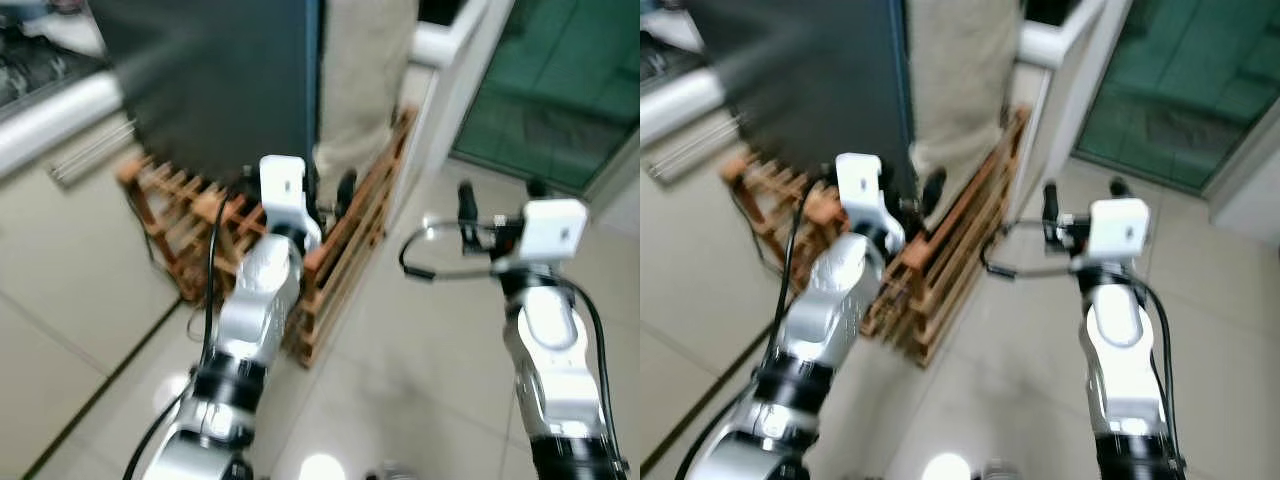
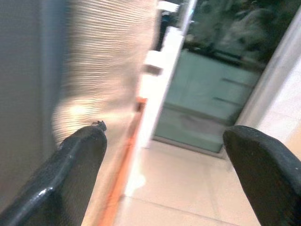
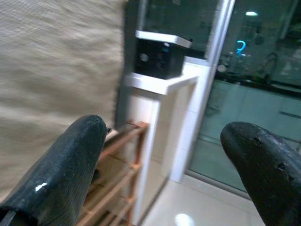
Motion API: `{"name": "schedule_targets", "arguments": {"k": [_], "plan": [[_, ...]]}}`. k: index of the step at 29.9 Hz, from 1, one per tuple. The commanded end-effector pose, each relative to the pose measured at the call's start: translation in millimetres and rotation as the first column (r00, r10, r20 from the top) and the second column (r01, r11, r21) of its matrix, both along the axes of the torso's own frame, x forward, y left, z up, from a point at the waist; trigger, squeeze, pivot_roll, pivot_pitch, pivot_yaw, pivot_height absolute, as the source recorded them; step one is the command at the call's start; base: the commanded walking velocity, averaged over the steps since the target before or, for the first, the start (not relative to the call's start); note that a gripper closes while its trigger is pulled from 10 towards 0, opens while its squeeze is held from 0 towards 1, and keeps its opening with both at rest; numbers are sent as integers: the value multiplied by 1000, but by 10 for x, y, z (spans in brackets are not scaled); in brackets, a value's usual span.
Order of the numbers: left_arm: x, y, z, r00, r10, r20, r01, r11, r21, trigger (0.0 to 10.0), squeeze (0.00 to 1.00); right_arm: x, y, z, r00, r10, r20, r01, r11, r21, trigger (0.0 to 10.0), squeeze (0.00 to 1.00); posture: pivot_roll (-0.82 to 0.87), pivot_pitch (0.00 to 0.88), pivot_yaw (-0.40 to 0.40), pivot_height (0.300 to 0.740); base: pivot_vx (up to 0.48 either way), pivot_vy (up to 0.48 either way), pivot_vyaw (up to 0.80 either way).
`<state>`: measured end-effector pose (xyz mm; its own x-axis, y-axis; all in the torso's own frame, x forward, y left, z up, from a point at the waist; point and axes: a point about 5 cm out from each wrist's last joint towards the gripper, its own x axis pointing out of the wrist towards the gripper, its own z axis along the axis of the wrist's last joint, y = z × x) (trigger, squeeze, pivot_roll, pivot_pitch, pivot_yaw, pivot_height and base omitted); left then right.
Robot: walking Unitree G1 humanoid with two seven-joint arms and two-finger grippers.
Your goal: Restocking fridge
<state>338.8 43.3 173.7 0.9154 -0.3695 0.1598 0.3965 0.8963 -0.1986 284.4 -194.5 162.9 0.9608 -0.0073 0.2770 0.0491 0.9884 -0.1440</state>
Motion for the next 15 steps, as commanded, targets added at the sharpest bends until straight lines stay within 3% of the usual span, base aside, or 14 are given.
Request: {"name": "schedule_targets", "arguments": {"k": [1,6,10,15], "plan": [[36,56,99,999,29,29,-28,999,-20,10000,0,13,72,77,999,31,32,-30,999,-20,10000,0,-216,97,20,740,0,0,0],[35,162,336,994,40,99,-32,997,-76,10000,0,12,70,101,999,34,37,-33,999,-23,10000,0,-215,96,18,740,0,0,0],[-24,255,494,985,46,164,-34,997,-75,10000,0,-11,41,78,999,33,28,-32,999,-24,10000,0,-207,97,19,740,0,0,0],[1,225,488,989,26,148,-21,999,-32,10000,0,-22,18,36,1000,24,12,-24,1000,-10,10000,0,-199,97,20,740,0,0,0]]}}
